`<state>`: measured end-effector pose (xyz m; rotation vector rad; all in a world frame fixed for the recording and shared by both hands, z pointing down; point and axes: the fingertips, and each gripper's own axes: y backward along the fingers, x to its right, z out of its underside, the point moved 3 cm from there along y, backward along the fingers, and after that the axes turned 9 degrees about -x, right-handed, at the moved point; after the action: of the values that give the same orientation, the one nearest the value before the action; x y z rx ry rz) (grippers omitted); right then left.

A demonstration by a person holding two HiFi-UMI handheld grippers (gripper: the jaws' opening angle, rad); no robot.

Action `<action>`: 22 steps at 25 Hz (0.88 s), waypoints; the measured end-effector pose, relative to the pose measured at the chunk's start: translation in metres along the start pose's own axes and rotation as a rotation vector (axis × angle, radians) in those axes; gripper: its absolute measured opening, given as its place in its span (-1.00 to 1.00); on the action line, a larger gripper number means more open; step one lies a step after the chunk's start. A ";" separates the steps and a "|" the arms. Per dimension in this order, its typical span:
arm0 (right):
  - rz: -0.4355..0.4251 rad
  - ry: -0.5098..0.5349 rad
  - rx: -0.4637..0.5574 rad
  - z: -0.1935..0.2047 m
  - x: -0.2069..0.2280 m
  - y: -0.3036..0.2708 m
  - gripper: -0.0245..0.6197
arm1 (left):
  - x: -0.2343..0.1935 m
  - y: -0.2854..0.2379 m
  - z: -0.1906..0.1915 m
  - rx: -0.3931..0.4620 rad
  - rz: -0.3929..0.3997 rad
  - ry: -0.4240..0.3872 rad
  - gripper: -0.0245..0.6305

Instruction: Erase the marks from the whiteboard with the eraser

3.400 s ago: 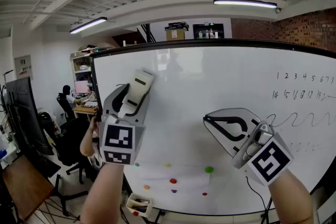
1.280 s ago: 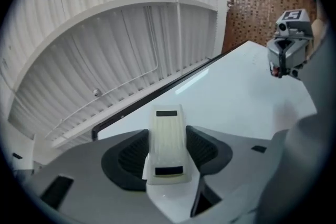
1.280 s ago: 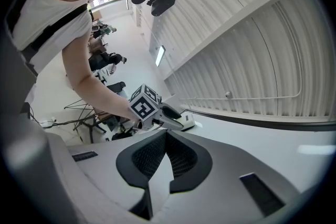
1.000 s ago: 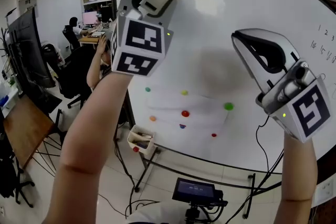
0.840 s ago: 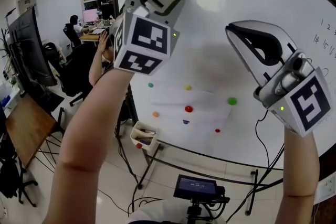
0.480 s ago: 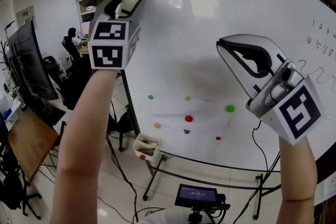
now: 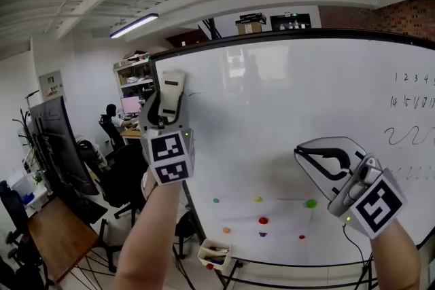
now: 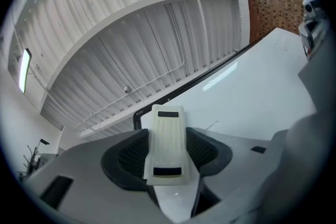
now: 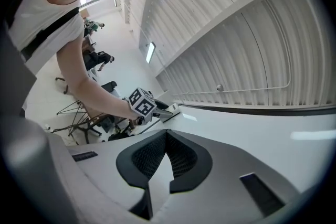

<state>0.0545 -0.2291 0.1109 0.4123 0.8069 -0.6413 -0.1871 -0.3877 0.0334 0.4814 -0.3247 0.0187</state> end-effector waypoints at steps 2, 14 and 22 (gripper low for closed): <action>-0.007 -0.006 0.008 0.005 0.001 -0.002 -0.88 | 0.029 0.008 -0.002 0.009 0.067 0.020 -0.18; -0.044 -0.004 0.045 0.004 0.000 -0.011 -0.88 | 0.025 0.008 -0.002 0.058 0.164 0.051 -0.16; -0.008 -0.043 0.016 0.025 0.013 0.008 -0.88 | 0.016 0.003 0.003 0.009 0.072 0.160 -0.19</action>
<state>0.0804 -0.2424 0.1175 0.4088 0.7633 -0.6621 -0.1729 -0.3877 0.0427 0.4738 -0.1853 0.1281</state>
